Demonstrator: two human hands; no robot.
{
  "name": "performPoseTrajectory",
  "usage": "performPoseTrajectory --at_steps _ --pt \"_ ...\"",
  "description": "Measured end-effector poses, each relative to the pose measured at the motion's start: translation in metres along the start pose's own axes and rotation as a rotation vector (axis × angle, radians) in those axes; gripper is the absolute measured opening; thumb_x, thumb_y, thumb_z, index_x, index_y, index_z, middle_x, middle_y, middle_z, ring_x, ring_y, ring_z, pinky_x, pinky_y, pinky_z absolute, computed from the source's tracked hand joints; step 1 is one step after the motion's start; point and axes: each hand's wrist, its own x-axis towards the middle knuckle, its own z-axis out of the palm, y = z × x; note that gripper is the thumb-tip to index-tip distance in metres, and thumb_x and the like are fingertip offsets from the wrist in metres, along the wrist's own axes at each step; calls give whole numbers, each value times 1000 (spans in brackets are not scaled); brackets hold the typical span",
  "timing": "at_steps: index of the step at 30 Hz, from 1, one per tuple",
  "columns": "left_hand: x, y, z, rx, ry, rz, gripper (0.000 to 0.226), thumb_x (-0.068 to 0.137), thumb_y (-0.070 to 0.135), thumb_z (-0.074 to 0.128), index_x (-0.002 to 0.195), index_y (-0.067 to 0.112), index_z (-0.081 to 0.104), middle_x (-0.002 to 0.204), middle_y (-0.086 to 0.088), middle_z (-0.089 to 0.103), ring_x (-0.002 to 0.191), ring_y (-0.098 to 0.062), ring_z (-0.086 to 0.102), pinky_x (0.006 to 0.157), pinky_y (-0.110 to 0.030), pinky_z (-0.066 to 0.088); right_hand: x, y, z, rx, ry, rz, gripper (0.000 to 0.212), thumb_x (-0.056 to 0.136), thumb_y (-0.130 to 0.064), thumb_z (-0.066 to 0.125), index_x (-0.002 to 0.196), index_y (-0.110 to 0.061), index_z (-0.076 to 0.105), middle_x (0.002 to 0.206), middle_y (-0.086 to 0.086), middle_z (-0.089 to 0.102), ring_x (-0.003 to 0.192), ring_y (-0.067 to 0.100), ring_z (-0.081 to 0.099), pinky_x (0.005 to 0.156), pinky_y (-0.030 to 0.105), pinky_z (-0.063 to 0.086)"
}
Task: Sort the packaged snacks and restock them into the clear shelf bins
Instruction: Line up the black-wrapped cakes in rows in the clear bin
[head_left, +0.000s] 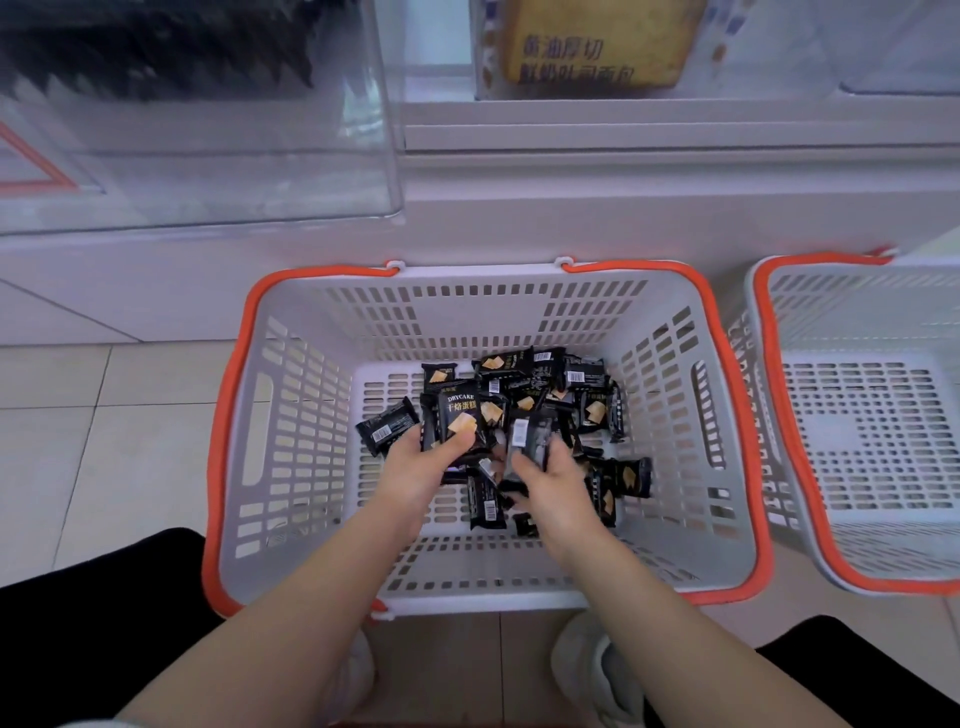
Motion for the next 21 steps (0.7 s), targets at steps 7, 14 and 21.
performPoseTrajectory --at_steps 7,14,21 --pt "-27 11 3 172 -153 266 63 81 45 64 136 31 37 132 18 48 121 -2 45 101 -31 38 -18 -30 7 -861 127 -525 55 98 -24 38 148 -18 17 140 6 34 124 22 36 103 32 36" --pt "-60 12 0 -41 -256 230 51 90 19 55 133 34 34 127 6 57 117 -13 54 103 -40 40 -46 -29 10 -855 49 -543 55 100 -33 26 151 -23 7 141 6 37 127 23 28 105 35 25" --pt "-87 34 -7 -39 -224 352 57 81 -9 44 129 22 41 114 1 63 106 -15 59 88 -32 47 -66 -49 15 -34 -83 -258 26 94 -14 50 110 -34 54 107 -12 65 96 -3 63 77 18 49"
